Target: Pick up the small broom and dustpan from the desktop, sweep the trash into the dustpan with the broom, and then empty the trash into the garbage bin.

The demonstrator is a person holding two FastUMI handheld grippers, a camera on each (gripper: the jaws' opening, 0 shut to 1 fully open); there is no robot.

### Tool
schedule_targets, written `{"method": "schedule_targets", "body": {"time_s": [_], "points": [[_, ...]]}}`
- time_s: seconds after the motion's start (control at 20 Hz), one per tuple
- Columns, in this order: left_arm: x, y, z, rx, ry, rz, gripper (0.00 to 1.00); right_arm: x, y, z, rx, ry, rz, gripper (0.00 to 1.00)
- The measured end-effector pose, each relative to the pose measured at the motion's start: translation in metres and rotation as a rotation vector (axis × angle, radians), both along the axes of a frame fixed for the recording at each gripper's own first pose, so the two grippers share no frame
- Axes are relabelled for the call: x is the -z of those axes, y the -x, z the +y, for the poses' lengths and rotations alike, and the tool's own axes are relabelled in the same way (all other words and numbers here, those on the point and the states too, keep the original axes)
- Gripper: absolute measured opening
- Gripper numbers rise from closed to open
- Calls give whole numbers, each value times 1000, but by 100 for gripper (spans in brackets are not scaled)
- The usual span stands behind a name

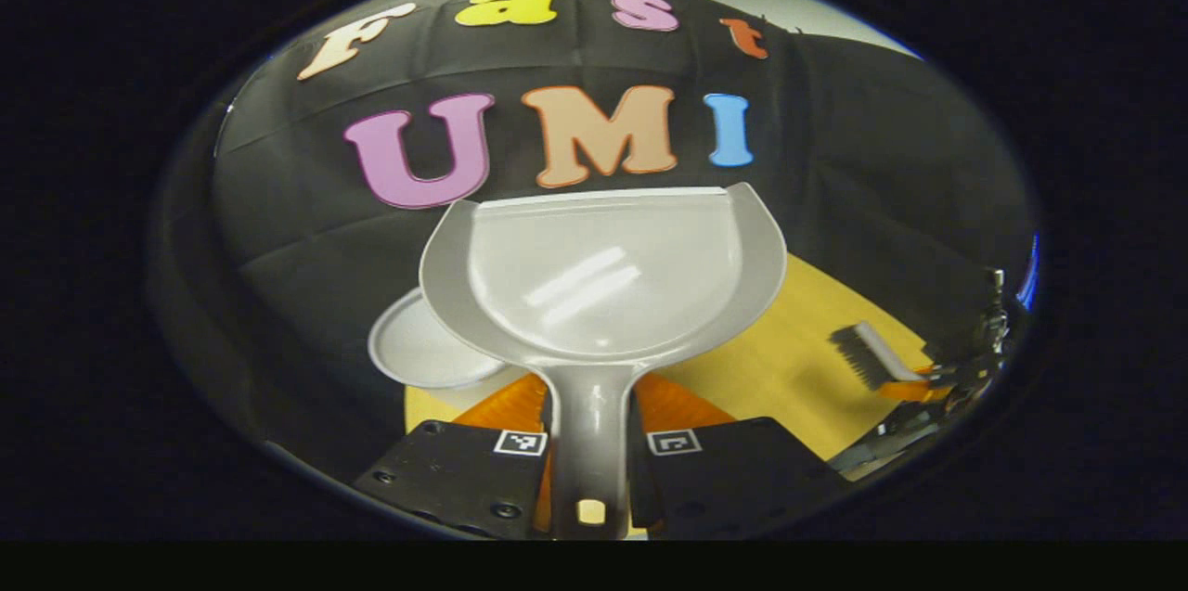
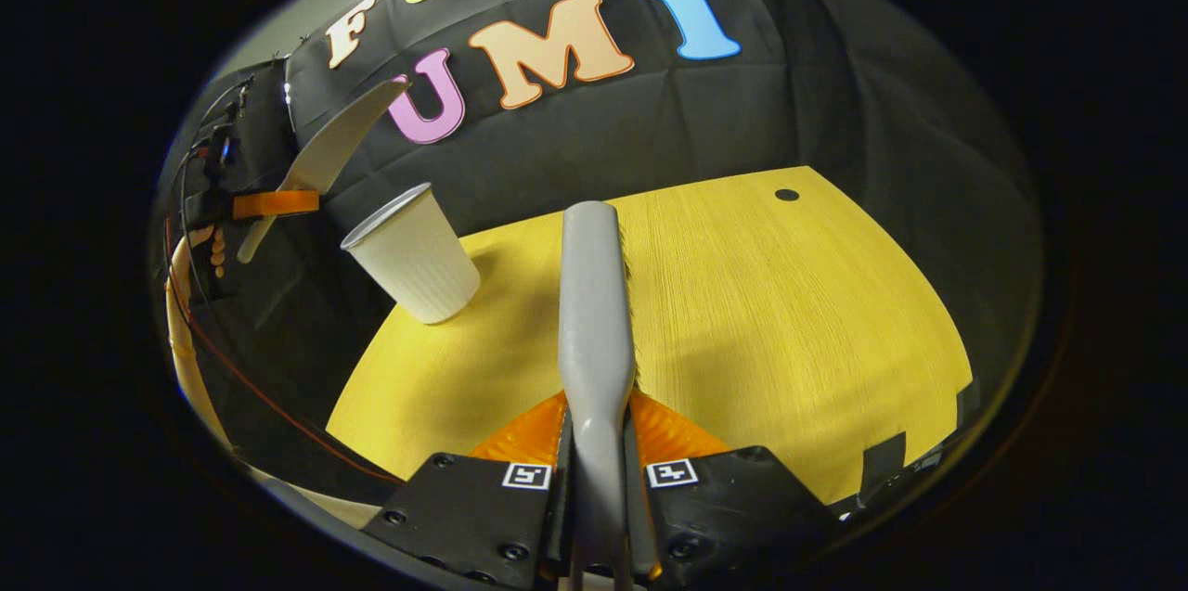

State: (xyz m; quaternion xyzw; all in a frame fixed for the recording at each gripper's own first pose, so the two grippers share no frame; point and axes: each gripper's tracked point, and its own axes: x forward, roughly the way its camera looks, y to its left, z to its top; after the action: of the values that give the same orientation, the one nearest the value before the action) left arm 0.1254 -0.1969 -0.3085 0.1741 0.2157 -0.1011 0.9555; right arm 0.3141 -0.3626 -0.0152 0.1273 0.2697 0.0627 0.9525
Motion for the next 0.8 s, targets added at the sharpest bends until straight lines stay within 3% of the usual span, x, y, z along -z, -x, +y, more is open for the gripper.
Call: {"method": "schedule_targets", "body": {"time_s": [0.1, 0.3, 0.55, 0.8], "points": [[30, 22, -28, -27, 16, 13, 27, 6, 3, -12, -14, -4, 14, 22], [123, 51, -56, -136, 43, 93, 25, 25, 4, -33, -23, -17, 43, 22], [231, 82, -55, -281, 32, 196, 25, 54, -7, -43, -38, 25, 90, 22], [287, 87, -51, -325, 50, 275, 25, 82, -31, -35, -26, 59, 141, 22]]}}
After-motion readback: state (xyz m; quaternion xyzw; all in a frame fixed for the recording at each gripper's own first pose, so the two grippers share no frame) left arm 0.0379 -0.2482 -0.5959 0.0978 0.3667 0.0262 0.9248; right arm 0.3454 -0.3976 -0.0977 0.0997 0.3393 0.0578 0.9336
